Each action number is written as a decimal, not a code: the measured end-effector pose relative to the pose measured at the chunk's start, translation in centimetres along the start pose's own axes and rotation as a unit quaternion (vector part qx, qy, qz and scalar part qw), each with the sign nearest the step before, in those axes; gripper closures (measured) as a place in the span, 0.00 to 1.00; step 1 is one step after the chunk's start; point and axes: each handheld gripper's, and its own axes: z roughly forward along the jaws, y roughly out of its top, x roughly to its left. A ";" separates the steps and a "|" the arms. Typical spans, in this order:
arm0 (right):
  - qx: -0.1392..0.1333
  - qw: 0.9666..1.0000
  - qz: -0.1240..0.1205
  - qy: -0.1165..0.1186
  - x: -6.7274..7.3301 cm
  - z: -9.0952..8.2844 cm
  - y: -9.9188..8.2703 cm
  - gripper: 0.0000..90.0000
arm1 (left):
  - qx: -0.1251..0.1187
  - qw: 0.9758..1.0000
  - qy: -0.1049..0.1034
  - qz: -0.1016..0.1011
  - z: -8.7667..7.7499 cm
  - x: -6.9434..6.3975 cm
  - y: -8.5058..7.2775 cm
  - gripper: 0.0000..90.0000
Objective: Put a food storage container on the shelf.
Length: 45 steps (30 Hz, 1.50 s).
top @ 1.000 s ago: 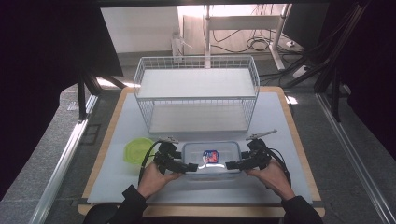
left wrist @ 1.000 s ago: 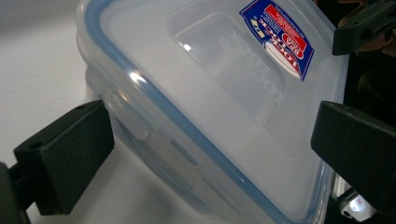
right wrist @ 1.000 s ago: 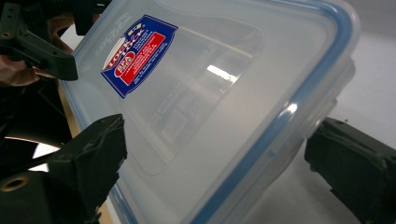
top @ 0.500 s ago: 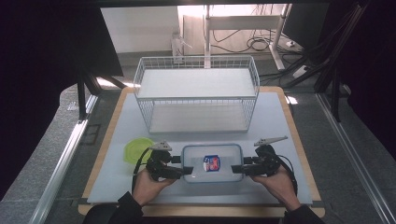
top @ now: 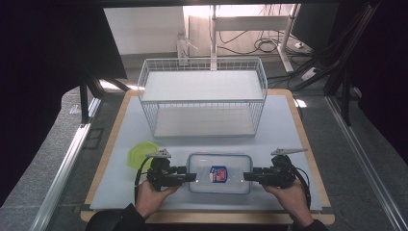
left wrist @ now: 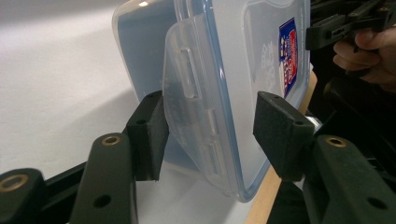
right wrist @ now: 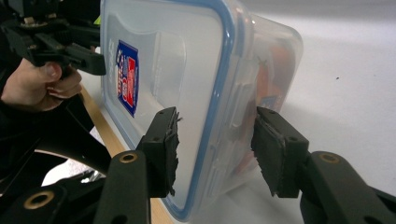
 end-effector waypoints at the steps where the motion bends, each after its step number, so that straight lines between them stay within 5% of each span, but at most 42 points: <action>1: -0.003 1.000 0.001 -0.003 0.1 0.0 0.0 0.59 | -0.003 1.000 0.005 0.001 0.0 -0.1 0.1 0.52; 16: -0.049 0.998 -0.029 -0.009 1.0 -0.4 0.7 0.59 | -0.034 0.999 0.006 0.012 -1.3 -0.2 1.0 0.56; 45: -0.085 0.994 -0.076 0.000 3.4 -0.8 6.6 0.59 | -0.075 0.995 0.037 0.045 -5.7 -0.9 5.3 0.56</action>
